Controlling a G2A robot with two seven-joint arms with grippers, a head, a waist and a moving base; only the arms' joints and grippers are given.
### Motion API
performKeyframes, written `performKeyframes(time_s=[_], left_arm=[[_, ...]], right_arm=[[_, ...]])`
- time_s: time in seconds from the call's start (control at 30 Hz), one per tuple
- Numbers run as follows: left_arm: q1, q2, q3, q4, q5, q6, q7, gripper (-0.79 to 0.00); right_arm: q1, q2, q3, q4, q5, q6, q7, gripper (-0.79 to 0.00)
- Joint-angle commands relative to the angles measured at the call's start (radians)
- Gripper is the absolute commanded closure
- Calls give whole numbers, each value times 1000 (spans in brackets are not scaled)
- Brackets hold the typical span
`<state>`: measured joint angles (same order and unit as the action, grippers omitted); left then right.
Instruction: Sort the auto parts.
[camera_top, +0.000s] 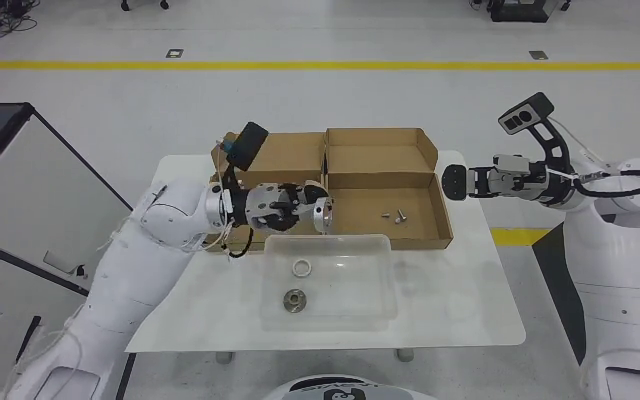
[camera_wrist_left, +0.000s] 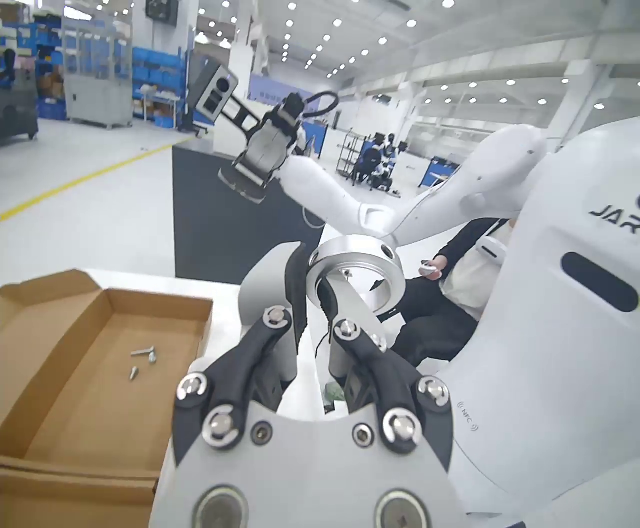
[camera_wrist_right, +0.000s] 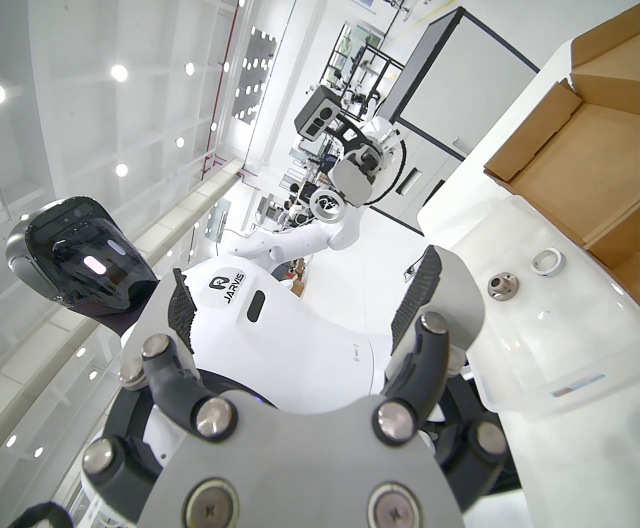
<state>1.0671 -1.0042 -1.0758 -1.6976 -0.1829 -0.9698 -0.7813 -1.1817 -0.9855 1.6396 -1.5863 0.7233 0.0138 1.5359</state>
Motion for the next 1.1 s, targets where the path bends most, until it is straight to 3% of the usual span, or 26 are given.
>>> performKeyframes(time_s=[0.0,0.43,0.57,0.67,0.9,1.07], left_arm=[[-14,1,-8,21,16,-9,-7,0],[-10,0,-11,13,17,8,14,0],[28,-12,-5,-21,-179,-30,190,0],[24,-20,2,-59,-294,-42,216,0],[51,-47,-29,-102,-547,-42,143,0],[81,-88,-69,-126,-747,-42,70,0]], right_arm=[[0,0,0,0,0,0,0,-785],[0,0,0,0,0,0,0,-785],[0,0,0,0,0,0,0,-785],[0,0,0,0,0,0,0,-785],[0,0,0,0,0,0,0,-785],[0,0,0,0,0,0,0,-785]])
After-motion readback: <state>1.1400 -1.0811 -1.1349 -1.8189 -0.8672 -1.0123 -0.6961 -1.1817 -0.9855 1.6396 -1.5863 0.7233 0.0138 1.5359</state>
